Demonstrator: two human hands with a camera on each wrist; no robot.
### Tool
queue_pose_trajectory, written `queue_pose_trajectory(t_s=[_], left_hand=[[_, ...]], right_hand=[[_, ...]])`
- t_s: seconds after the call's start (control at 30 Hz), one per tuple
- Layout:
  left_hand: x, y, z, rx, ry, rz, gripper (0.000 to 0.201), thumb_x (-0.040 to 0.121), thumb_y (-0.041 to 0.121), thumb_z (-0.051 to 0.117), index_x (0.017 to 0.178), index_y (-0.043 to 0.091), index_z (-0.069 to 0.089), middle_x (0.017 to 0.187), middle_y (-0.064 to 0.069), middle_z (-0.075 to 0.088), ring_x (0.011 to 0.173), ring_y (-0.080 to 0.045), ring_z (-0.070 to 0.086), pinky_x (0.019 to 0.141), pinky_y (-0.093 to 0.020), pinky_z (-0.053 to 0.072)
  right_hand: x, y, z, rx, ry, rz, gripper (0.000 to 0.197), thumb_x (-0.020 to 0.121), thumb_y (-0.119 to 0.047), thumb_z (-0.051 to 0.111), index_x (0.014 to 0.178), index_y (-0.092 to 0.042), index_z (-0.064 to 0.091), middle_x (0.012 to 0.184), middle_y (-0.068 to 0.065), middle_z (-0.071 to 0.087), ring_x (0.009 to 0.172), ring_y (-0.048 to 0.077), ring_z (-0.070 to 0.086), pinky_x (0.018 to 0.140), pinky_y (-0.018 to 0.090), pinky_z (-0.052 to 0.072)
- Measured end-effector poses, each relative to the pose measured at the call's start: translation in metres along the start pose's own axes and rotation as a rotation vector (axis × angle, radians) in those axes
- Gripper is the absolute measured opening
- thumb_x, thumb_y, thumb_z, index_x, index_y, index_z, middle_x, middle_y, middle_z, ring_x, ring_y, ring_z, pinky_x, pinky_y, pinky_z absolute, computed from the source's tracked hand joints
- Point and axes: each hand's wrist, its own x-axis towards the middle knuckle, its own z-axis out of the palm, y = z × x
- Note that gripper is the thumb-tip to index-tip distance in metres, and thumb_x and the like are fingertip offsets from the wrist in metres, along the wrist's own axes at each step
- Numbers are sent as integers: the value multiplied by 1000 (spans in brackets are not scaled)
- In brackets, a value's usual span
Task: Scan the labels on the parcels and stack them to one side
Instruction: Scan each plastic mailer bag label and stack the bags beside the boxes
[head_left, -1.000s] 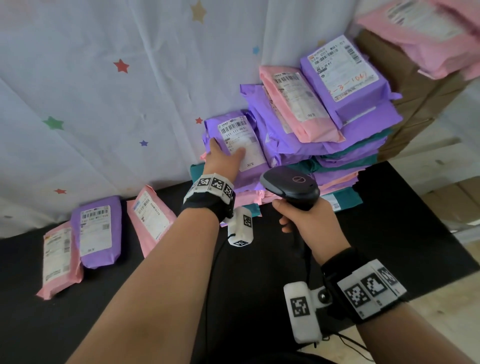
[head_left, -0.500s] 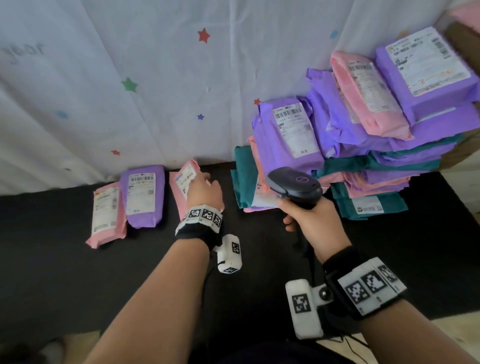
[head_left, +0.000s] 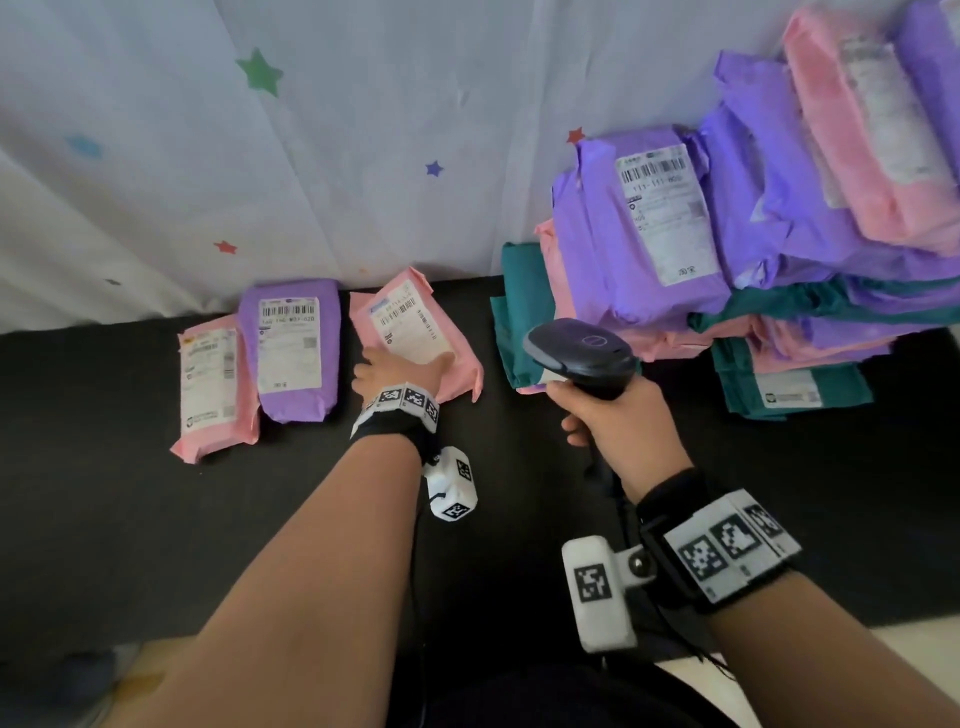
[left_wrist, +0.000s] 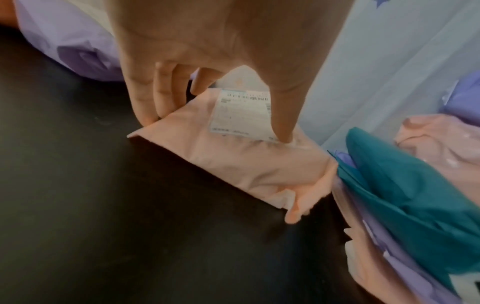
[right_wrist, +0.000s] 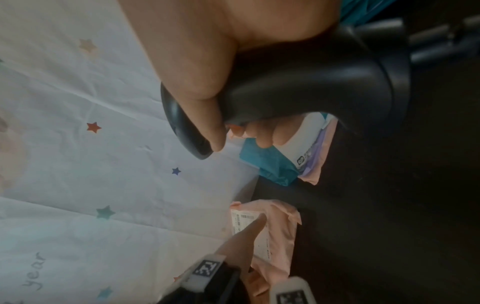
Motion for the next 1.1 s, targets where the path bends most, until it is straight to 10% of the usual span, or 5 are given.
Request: queue_pose_trajectory(t_s=[0.1, 0.27, 0.73, 1.1], left_hand=[[8, 6, 2, -133, -59, -28, 110, 62, 54, 80, 142, 5, 23, 139, -14, 44, 125, -31, 48, 101, -43, 42], [3, 6, 2, -357, -160, -13, 70, 69, 37, 78, 126, 9, 48, 105, -2, 63, 84, -19, 61, 59, -26, 41], [-59, -34, -37, -711, -194, 235, 17, 80, 13, 69, 81, 23, 56, 93, 1, 66, 83, -18, 64, 74, -35, 55], [-95, -38, -66, -781, -111, 447, 22, 80, 11, 71, 98, 19, 61, 91, 7, 67, 80, -7, 63, 58, -19, 50]], right_hand=[[6, 3, 2, -16, -7, 48, 24, 81, -22, 80, 101, -24, 68, 77, -2, 72, 58, 2, 65, 54, 17, 53], [10, 4, 0, -26, -14, 22, 19, 80, -21, 80, 96, -22, 70, 68, -5, 71, 57, 4, 63, 55, 22, 54], [-21, -11, 2, -40, -61, -89, 22, 83, -27, 77, 101, -16, 71, 51, -7, 64, 43, 2, 56, 44, 16, 44], [-51, -25, 8, 14, -102, -216, 17, 83, -27, 77, 98, -20, 71, 49, -8, 62, 44, 4, 55, 44, 20, 47]])
